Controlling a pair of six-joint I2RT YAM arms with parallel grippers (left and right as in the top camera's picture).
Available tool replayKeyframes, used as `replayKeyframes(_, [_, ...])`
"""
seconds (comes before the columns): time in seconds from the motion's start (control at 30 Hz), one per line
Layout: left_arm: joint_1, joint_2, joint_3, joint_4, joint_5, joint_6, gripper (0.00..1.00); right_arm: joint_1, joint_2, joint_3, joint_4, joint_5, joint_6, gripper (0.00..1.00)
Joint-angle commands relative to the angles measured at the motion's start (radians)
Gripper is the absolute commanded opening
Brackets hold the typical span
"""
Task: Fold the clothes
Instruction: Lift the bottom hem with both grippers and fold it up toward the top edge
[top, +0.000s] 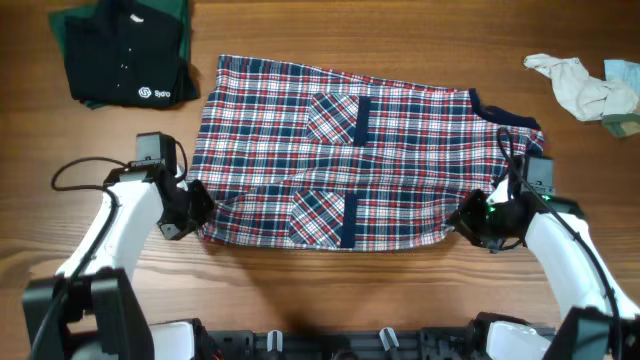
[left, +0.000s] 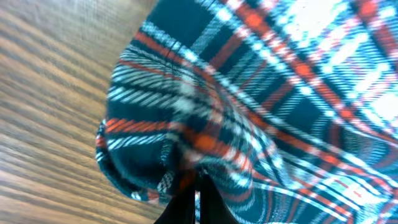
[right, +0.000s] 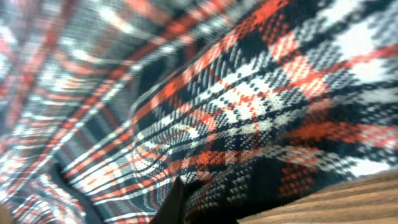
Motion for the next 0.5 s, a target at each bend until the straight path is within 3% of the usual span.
replayKeyframes(0.0, [0.005,-0.093,0.047,-0.013,0.022,0.037,0.04,0.004,-0.086,0.051,-0.016,-0.03,-0.011,0.04])
replayKeyframes(0.27, [0.005,-0.249,0.068,0.037,0.014,0.059,0.04,0.004,-0.167,0.095,-0.018,0.006,0.003,0.04])
replayKeyframes(0.47, [0.005,-0.248,0.068,0.231,0.014,0.058,0.04,0.004,-0.167,0.095,0.114,0.058,0.026,0.04])
